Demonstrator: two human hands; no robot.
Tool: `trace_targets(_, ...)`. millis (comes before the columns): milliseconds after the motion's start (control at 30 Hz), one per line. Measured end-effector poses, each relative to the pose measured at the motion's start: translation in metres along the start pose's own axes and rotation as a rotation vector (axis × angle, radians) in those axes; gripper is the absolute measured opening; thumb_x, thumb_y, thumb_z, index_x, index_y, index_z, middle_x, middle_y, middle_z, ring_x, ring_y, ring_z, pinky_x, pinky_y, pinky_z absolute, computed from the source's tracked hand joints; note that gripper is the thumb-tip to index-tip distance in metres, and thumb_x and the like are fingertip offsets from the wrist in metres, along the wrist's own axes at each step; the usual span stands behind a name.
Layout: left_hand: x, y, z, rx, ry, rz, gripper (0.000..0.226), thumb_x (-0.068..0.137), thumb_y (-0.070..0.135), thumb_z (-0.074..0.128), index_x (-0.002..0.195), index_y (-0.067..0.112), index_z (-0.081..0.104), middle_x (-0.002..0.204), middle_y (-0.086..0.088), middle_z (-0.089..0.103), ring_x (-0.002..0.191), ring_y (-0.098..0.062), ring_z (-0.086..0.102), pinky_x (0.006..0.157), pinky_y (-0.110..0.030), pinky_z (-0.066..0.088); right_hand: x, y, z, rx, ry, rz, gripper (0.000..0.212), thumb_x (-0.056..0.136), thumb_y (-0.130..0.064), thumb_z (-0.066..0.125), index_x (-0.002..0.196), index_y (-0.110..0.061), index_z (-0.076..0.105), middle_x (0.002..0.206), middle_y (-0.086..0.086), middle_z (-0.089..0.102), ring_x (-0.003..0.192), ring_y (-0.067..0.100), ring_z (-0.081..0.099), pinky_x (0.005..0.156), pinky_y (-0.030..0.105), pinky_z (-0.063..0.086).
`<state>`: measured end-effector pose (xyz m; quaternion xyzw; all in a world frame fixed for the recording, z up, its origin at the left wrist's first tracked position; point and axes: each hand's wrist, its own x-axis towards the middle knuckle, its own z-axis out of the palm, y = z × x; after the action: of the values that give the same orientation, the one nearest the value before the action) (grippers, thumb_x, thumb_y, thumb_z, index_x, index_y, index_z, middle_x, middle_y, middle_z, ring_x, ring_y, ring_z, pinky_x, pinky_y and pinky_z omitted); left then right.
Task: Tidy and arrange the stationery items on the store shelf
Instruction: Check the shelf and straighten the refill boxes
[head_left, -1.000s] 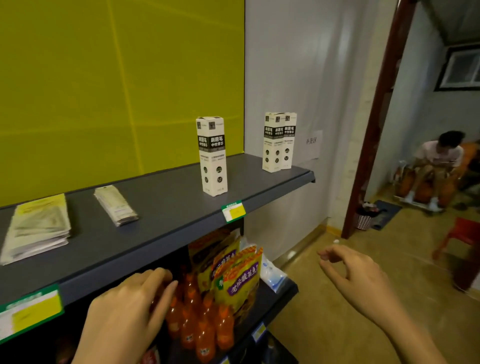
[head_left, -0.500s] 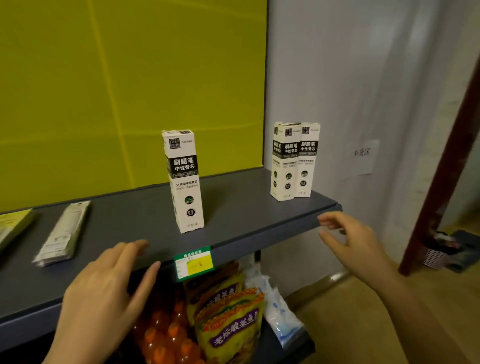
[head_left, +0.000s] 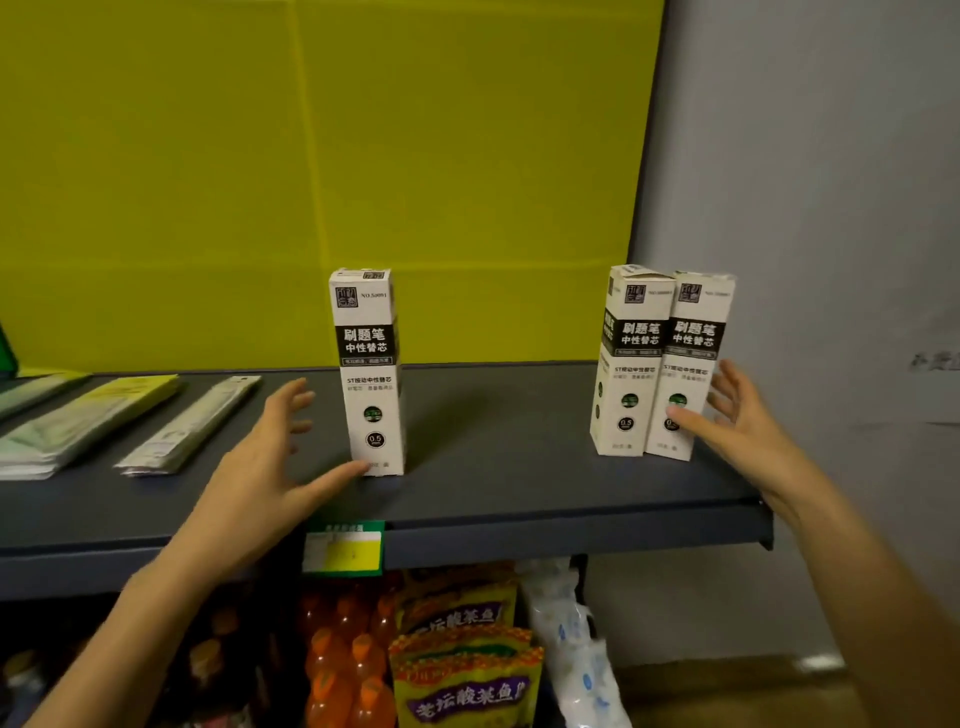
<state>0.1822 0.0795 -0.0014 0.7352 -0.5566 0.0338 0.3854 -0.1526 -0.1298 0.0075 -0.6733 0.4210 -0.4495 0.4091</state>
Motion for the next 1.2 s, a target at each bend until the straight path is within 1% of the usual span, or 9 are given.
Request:
trace_targets(167, 0.036, -0.007, 0.008, -0.476, -0.189, -0.194, 0.130, 0.037, 0.055, 0.082, 0.143, 0.024, 0.015, 0.141, -0.002, 0.041, 0.123, -0.016, 0.048, 0.102, -0.036, 0.041, 0.021, 0.003, 0.004, 0.090, -0.111, 0.026, 0.064, 0.081, -0.005, 0.063, 0.137, -0.015, 0.035, 0.127, 0.006, 0.055, 0.118, 0.023, 0.052, 0.100, 0.045, 0.043)
trace_targets(267, 0.045, -0.009, 0.011, -0.592, -0.254, -0.182, 0.093, 0.038, 0.043, 0.083, 0.121, 0.026, 0.046, 0.112, 0.010, 0.063, 0.099, -0.003, 0.064, 0.081, -0.017, 0.054, 0.023, 0.001, 0.007, 0.129, -0.178, 0.024, 0.054, 0.081, -0.003, 0.061, 0.129, -0.019, 0.040, 0.109, -0.006, 0.059, 0.112, 0.019, 0.053, 0.097, 0.041, 0.044)
trace_targets(367, 0.051, -0.008, 0.013, -0.581, -0.295, -0.115, 0.086, 0.030, 0.058, 0.085, 0.106, 0.027, 0.059, 0.100, 0.010, 0.074, 0.094, -0.007, 0.068, 0.068, -0.009, 0.053, 0.024, -0.001, 0.013, 0.149, -0.240, 0.005, 0.051, 0.082, -0.002, 0.060, 0.123, -0.024, 0.040, 0.104, -0.014, 0.057, 0.102, 0.009, 0.056, 0.093, 0.035, 0.043)
trace_targets(500, 0.062, -0.009, 0.015, -0.522, -0.344, -0.101, 0.096, 0.028, 0.063, 0.082, 0.113, 0.026, 0.058, 0.106, 0.007, 0.073, 0.098, -0.009, 0.067, 0.081, -0.022, 0.054, 0.026, -0.007, 0.032, 0.148, -0.347, -0.012, 0.051, 0.082, -0.003, 0.060, 0.123, -0.025, 0.040, 0.106, -0.016, 0.058, 0.098, -0.001, 0.055, 0.085, 0.025, 0.047)
trace_targets(633, 0.068, -0.004, 0.017, -0.461, -0.382, -0.100, 0.073, 0.059, 0.033, 0.082, 0.123, 0.018, 0.052, 0.116, -0.001, 0.067, 0.105, -0.016, 0.065, 0.095, -0.037, 0.050, 0.030, -0.014, 0.061, 0.134, -0.429, -0.046, 0.057, 0.081, -0.005, 0.063, 0.127, -0.028, 0.039, 0.113, -0.013, 0.058, 0.105, 0.002, 0.056, 0.086, 0.024, 0.048)
trace_targets(733, 0.072, -0.003, 0.020, -0.449, -0.391, -0.098, 0.056, 0.074, 0.008, 0.072, 0.125, 0.014, 0.050, 0.118, -0.004, 0.066, 0.108, -0.017, 0.063, 0.091, -0.029, 0.052, 0.030, -0.022, 0.087, 0.131, -0.490, -0.055, 0.060, 0.081, -0.007, 0.064, 0.131, -0.026, 0.036, 0.116, -0.011, 0.057, 0.108, 0.005, 0.056, 0.085, 0.024, 0.049)
trace_targets(867, 0.070, -0.004, 0.020, -0.451, -0.388, -0.083, 0.053, 0.074, 0.009, 0.072, 0.121, 0.021, 0.052, 0.115, 0.003, 0.066, 0.105, -0.010, 0.063, 0.085, -0.022, 0.052, 0.025, -0.032, 0.122, 0.122, -0.566, -0.105, 0.064, 0.082, -0.009, 0.065, 0.135, -0.023, 0.032, 0.120, -0.009, 0.055, 0.104, -0.001, 0.056, 0.077, 0.013, 0.052)
trace_targets(1033, 0.062, -0.017, 0.013, -0.460, -0.334, -0.098, 0.044, 0.072, 0.004, 0.074, 0.100, 0.034, 0.057, 0.086, 0.026, 0.071, 0.088, 0.008, 0.066, 0.068, -0.007, 0.051, 0.017, -0.039, 0.155, 0.120, -0.629, -0.118, 0.068, 0.081, -0.011, 0.066, 0.136, -0.024, 0.028, 0.113, -0.016, 0.055, 0.100, -0.007, 0.054, 0.071, 0.006, 0.050)
trace_targets(1200, 0.058, -0.031, 0.000, -0.443, -0.311, -0.090, 0.045, 0.071, 0.009, 0.076, 0.103, 0.033, 0.057, 0.102, 0.016, 0.069, 0.099, 0.000, 0.065, 0.075, -0.011, 0.052, 0.011, -0.044, 0.172, 0.120, -0.638, -0.115, 0.067, 0.081, -0.013, 0.067, 0.136, -0.023, 0.030, 0.119, -0.008, 0.055, 0.102, -0.003, 0.055, 0.074, 0.010, 0.051)
